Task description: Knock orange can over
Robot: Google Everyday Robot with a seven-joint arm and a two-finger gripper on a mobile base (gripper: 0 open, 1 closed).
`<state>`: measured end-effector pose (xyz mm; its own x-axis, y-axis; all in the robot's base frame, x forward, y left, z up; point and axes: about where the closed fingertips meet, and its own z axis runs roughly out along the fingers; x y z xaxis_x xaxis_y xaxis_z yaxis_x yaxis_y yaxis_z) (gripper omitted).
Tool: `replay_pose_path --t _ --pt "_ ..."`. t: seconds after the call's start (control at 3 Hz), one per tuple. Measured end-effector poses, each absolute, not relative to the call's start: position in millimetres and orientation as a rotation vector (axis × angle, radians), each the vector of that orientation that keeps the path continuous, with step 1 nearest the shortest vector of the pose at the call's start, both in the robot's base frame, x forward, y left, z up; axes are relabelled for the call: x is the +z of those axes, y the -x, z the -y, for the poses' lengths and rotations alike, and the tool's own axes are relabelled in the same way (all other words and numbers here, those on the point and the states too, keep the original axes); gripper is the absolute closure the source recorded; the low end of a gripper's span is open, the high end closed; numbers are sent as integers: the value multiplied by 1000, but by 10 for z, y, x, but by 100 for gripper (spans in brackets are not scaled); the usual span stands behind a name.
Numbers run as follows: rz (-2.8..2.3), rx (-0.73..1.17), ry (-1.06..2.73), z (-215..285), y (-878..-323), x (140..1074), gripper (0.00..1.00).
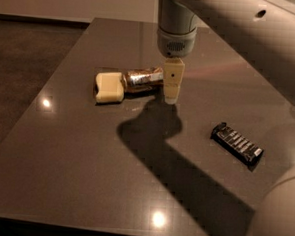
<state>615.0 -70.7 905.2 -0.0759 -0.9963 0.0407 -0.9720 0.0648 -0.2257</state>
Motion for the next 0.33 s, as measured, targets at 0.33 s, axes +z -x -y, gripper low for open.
replay_pose_path --t 0.33 --pt "-2197 -294 2046 707 -6150 9052 0"
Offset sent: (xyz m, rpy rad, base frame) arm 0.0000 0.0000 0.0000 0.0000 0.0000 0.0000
